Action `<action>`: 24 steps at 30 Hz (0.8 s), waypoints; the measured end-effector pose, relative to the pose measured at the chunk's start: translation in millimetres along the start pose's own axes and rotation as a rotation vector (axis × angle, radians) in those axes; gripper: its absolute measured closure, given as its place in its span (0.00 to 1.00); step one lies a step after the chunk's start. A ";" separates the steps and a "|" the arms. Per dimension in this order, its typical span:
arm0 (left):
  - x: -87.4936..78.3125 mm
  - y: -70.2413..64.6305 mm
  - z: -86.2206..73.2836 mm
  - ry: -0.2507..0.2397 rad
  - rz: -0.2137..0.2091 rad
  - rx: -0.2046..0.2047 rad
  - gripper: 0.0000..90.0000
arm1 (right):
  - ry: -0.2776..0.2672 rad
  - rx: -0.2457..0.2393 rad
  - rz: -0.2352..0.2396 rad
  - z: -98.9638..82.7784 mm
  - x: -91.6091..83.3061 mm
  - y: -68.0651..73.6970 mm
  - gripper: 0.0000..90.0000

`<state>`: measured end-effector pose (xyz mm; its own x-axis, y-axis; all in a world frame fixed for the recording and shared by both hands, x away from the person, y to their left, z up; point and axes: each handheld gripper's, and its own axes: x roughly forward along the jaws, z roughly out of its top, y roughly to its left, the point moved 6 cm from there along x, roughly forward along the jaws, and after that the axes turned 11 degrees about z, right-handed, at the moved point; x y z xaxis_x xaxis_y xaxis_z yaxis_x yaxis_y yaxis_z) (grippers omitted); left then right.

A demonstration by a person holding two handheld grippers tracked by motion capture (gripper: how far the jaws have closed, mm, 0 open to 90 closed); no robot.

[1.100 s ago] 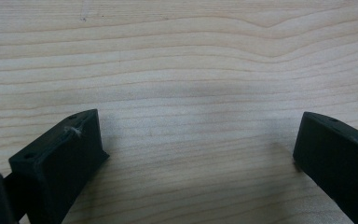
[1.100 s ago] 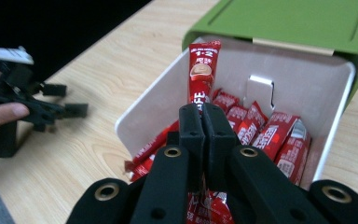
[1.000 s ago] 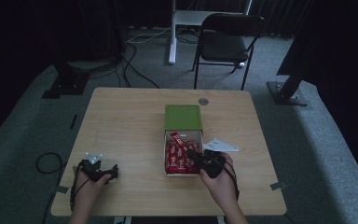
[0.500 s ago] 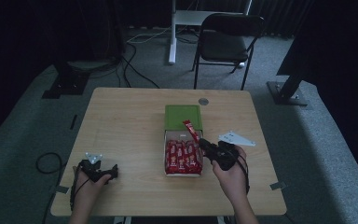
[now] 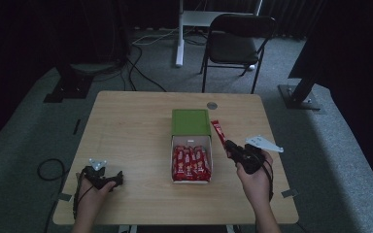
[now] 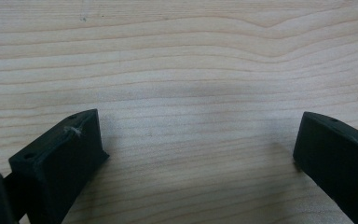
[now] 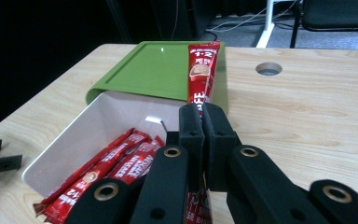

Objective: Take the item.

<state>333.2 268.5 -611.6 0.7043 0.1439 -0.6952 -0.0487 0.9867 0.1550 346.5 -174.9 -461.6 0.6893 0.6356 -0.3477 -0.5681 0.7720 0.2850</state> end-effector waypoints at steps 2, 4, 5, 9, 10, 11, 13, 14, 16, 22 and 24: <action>0.0 0.0 0.0 0.000 0.000 0.000 0.02 | -0.005 -0.002 -0.017 -2.0 -2.6 -5.7 0.97; 0.0 0.0 0.0 0.000 0.000 0.000 0.02 | -0.007 0.007 -0.032 -4.9 -5.2 -12.5 0.97; 0.0 0.0 0.0 0.000 0.000 0.000 0.02 | -0.006 0.009 -0.043 -6.6 -6.7 -16.4 0.97; 0.0 0.0 0.0 0.000 0.000 0.000 0.02 | -0.010 0.029 -0.076 -12.9 -13.7 -31.1 0.97; 0.0 0.0 0.0 0.000 0.000 0.000 0.02 | -0.016 0.036 -0.082 -14.2 -15.5 -34.8 0.97; 0.0 0.0 0.0 0.000 0.000 0.000 0.02 | -0.019 0.043 -0.090 -15.6 -17.3 -38.3 0.97; 0.0 0.0 0.0 0.000 0.000 0.000 0.02 | -0.024 0.057 -0.104 -18.4 -20.7 -45.2 0.97; 0.0 0.0 0.0 0.000 0.000 0.000 0.02 | -0.031 0.062 -0.111 -19.4 -22.7 -48.5 0.97; 0.0 0.0 0.0 0.000 0.000 0.000 0.02 | -0.036 0.071 -0.124 -21.7 -25.9 -54.3 0.97; 0.0 0.0 0.0 0.000 0.000 0.000 0.02 | -0.042 0.093 -0.167 -28.7 -33.2 -71.0 0.97; 0.0 0.0 0.0 0.000 0.000 0.000 0.02 | -0.045 0.096 -0.181 -31.1 -34.5 -75.4 0.97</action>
<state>333.2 268.5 -611.6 0.7043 0.1442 -0.6951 -0.0490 0.9867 0.1551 351.6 -255.0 -498.8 0.7967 0.4842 -0.3617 -0.3892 0.8689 0.3058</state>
